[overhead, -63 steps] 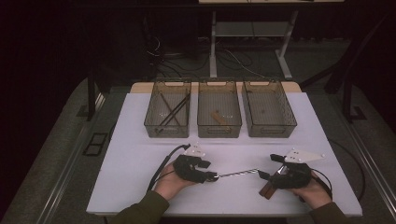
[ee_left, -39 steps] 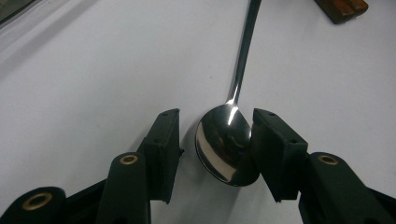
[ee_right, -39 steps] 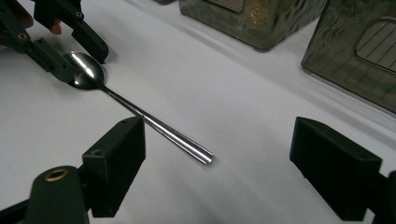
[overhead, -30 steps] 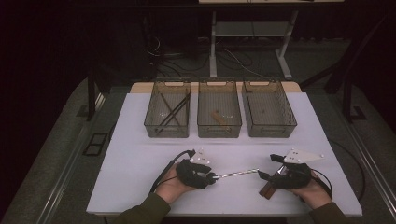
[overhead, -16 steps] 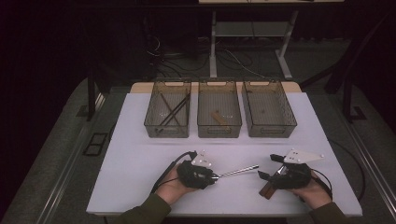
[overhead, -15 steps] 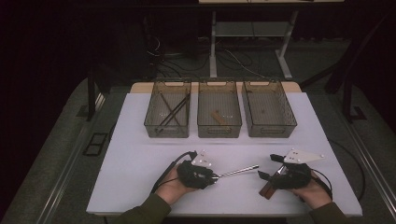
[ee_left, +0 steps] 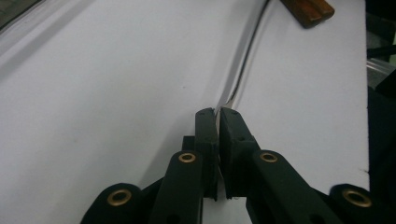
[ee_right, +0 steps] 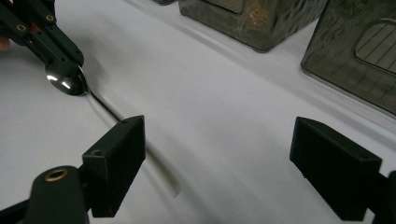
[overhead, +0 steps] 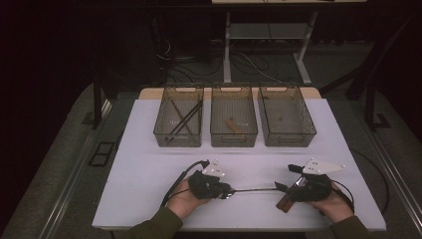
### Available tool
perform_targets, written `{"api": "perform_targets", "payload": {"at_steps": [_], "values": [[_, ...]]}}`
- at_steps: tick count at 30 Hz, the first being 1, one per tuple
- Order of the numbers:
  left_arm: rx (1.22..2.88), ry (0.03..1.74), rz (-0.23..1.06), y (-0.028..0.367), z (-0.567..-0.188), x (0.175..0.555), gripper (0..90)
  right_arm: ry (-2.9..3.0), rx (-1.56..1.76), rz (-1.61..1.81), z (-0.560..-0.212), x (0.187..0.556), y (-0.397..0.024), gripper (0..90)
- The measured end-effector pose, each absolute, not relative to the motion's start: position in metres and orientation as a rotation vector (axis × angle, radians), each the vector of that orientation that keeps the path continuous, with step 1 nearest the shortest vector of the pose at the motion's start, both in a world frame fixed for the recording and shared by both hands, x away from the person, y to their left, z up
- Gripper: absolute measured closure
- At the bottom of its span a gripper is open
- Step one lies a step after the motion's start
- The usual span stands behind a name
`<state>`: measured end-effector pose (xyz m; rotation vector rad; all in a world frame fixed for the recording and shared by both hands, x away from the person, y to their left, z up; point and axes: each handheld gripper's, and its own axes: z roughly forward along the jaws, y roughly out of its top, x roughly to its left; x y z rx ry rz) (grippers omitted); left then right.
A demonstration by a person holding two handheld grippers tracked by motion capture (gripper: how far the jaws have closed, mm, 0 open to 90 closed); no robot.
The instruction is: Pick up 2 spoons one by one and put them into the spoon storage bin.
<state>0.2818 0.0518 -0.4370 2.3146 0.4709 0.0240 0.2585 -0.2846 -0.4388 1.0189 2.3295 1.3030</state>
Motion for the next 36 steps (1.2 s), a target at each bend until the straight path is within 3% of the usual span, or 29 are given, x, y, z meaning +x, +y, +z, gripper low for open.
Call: {"api": "perform_targets", "payload": {"at_steps": [12,36], "values": [[2.306,0.480,0.048,0.055,-0.435,0.281,87.7,2.325,1.017,1.309,-0.438,0.258,-0.285,17.9],[2.207,0.609,0.149,0.101,-0.415,0.301,87.8,2.321,1.022,1.310,-0.438,0.258,-0.285,17.9]]}}
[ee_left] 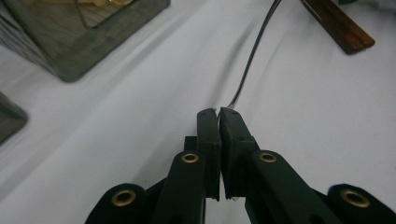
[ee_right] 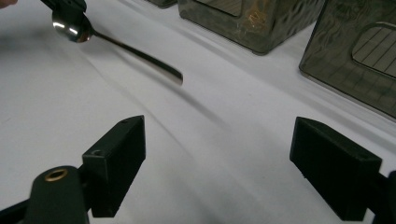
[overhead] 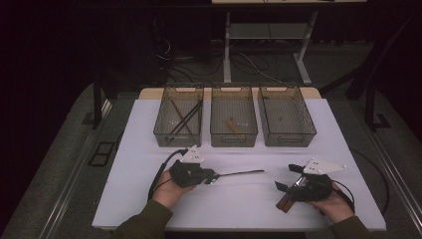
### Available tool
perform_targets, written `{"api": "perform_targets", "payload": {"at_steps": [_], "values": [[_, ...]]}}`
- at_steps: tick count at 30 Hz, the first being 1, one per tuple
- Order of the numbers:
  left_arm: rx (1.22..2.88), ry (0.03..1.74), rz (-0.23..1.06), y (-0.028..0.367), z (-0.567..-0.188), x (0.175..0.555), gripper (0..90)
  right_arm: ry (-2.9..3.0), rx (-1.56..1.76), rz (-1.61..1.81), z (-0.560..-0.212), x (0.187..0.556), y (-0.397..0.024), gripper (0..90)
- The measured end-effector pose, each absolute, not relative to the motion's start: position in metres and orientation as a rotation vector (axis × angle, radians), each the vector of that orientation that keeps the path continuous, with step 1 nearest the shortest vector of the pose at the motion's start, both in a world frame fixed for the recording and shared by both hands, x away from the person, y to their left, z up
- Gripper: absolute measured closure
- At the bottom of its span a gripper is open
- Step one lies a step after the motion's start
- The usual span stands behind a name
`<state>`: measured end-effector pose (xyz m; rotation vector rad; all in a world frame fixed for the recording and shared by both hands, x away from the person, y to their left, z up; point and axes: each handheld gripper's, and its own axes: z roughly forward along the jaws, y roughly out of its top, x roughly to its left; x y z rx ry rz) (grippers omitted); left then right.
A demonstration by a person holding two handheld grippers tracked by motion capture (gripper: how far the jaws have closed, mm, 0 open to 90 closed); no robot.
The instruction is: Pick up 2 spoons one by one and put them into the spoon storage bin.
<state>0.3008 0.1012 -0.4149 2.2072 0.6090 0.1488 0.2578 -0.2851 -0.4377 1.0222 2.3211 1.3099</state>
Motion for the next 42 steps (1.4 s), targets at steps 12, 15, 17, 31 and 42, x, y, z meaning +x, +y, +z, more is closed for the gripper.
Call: {"api": "perform_targets", "payload": {"at_steps": [12,15,17,31,42], "values": [[2.143,0.617,0.178,0.108,-0.397,0.313,87.7,2.324,1.021,1.308,-0.438,0.258,-0.285,17.9],[2.126,0.615,0.184,0.108,-0.392,0.318,87.7,2.320,1.024,1.311,-0.438,0.259,-0.285,17.9],[2.122,0.615,0.198,0.108,-0.387,0.322,87.7,2.322,1.024,1.309,-0.438,0.259,-0.285,17.9],[2.080,0.616,0.270,0.094,-0.352,0.355,87.7,2.312,1.032,1.315,-0.437,0.257,-0.286,17.9],[2.052,0.721,0.371,0.078,-0.342,0.397,87.7,2.307,1.028,1.322,-0.436,0.257,-0.287,17.9]]}}
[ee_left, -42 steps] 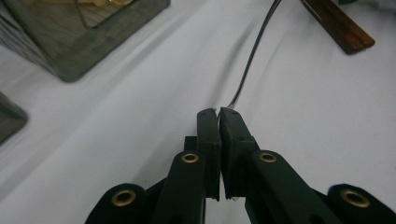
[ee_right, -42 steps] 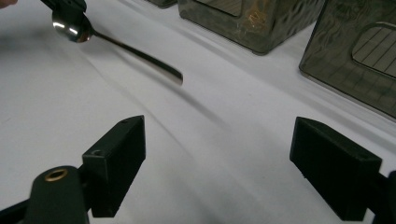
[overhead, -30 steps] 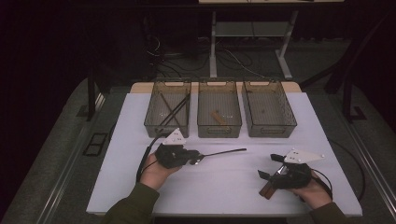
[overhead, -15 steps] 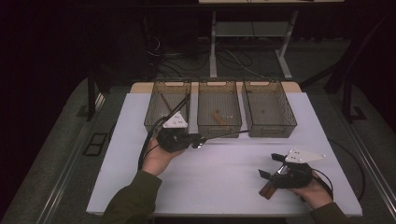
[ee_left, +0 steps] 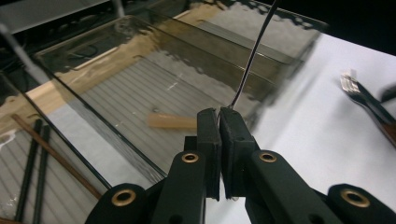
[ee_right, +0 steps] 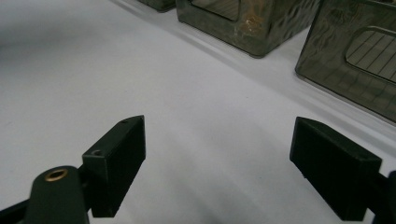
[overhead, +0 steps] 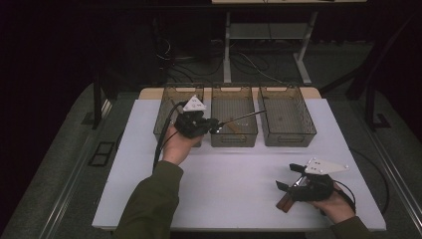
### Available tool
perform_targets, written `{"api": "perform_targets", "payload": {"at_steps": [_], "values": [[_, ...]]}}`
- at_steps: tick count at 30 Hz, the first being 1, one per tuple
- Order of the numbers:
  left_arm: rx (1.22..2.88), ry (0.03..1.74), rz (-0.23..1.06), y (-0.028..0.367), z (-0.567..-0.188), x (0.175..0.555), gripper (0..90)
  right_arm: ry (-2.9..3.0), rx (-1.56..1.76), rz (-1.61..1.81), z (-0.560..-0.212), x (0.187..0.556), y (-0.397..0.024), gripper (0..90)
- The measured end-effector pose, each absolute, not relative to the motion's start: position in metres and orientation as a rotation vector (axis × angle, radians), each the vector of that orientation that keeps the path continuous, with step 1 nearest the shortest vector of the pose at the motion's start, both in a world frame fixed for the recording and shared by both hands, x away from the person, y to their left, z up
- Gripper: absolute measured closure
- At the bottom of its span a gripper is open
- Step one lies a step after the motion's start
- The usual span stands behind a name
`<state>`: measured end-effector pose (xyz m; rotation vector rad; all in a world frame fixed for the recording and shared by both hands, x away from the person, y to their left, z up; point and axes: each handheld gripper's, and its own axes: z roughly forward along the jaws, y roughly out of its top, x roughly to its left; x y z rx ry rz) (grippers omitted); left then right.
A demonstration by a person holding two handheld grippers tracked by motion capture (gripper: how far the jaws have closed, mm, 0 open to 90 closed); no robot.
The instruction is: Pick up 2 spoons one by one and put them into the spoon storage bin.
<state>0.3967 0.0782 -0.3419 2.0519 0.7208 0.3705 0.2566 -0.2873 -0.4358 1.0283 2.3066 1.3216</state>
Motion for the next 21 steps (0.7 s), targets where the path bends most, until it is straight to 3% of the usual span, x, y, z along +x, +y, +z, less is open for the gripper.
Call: {"api": "perform_targets", "payload": {"at_steps": [11,21], "values": [[2.099,0.852,0.424,0.059,-0.356,0.435,87.7,2.308,1.024,1.329,-0.436,0.256,-0.287,17.9],[2.140,0.917,0.405,0.058,-0.371,0.445,87.7,2.305,1.018,1.333,-0.435,0.256,-0.288,17.9]]}}
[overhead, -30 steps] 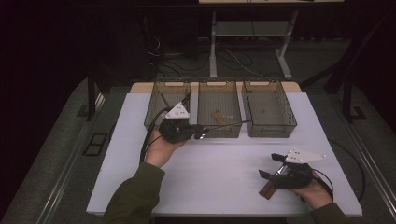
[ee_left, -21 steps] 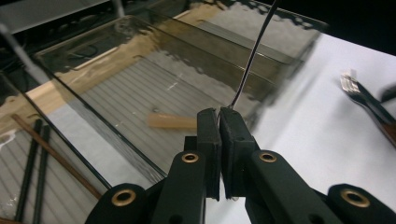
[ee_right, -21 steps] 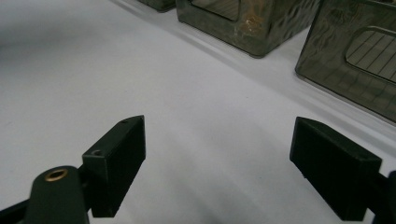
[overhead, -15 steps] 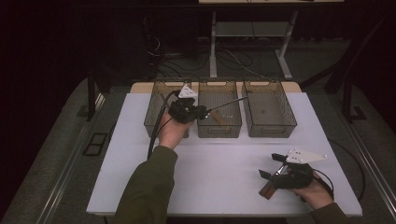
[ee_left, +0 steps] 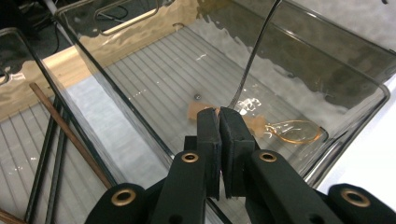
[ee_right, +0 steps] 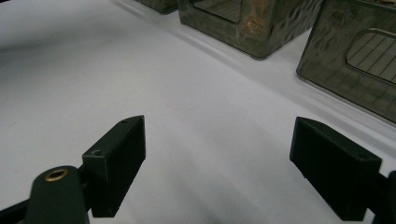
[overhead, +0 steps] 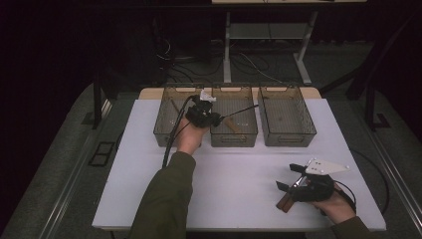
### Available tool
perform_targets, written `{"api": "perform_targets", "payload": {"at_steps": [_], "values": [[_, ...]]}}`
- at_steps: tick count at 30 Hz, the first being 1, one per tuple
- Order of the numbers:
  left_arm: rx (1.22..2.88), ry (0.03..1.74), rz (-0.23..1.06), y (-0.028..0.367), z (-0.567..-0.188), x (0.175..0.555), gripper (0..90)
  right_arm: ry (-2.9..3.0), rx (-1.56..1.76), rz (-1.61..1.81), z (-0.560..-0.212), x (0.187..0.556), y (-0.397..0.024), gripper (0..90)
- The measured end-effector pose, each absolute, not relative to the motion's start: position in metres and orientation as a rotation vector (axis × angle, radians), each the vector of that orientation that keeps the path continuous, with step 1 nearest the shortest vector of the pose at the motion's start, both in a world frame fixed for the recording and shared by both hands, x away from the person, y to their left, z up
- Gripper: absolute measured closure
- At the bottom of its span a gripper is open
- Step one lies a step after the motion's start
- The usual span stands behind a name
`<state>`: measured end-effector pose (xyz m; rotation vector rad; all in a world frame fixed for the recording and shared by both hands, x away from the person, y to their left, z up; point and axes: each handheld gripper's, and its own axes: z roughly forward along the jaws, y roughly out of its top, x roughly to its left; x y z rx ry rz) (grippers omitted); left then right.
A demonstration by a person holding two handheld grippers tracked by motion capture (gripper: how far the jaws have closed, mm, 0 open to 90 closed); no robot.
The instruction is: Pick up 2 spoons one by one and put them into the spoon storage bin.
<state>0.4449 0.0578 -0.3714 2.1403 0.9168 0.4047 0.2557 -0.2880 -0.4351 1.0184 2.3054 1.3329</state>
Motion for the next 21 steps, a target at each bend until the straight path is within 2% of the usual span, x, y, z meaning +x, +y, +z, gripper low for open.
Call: {"api": "perform_targets", "payload": {"at_steps": [8,10,17,21], "values": [[2.164,0.923,0.404,0.057,-0.378,0.444,86.5,2.306,1.016,1.331,-0.435,0.256,-0.288,17.9],[2.154,0.921,0.428,0.057,-0.378,0.443,76.4,2.306,1.014,1.332,-0.435,0.256,-0.288,17.9],[2.108,0.893,0.424,0.059,-0.371,0.439,60.8,2.305,1.015,1.331,-0.435,0.256,-0.288,17.9],[2.088,0.851,0.373,0.064,-0.366,0.431,50.3,2.305,1.026,1.333,-0.435,0.256,-0.289,18.1]]}}
